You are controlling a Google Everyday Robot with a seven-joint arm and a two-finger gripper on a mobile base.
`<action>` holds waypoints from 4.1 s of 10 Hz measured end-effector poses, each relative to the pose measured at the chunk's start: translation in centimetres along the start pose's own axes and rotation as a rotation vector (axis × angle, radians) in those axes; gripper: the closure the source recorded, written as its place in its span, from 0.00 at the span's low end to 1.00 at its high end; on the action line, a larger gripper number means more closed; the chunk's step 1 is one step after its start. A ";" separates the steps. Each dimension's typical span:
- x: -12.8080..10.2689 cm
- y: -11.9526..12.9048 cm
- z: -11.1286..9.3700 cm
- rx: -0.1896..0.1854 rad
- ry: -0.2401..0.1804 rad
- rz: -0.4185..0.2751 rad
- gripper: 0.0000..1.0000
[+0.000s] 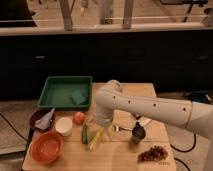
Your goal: Place banana in plastic cup
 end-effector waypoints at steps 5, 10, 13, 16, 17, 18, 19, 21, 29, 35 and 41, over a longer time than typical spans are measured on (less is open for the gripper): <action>0.2 -0.6 -0.2 -0.013 -0.007 -0.009 0.20; 0.4 -1.3 -0.3 -0.011 -0.013 -0.021 0.20; 0.5 -1.4 -0.3 -0.011 -0.013 -0.025 0.20; 0.4 -1.4 -0.3 -0.012 -0.013 -0.025 0.20; 0.4 -1.4 -0.3 -0.012 -0.013 -0.026 0.20; 0.4 -1.4 -0.3 -0.012 -0.014 -0.025 0.20; 0.4 -1.3 -0.3 -0.012 -0.015 -0.024 0.20; 0.4 -1.4 -0.3 -0.012 -0.015 -0.025 0.20; 0.5 -1.3 -0.3 -0.012 -0.015 -0.024 0.20; 0.5 -1.3 -0.3 -0.012 -0.015 -0.024 0.20; 0.5 -1.3 -0.3 -0.012 -0.015 -0.024 0.20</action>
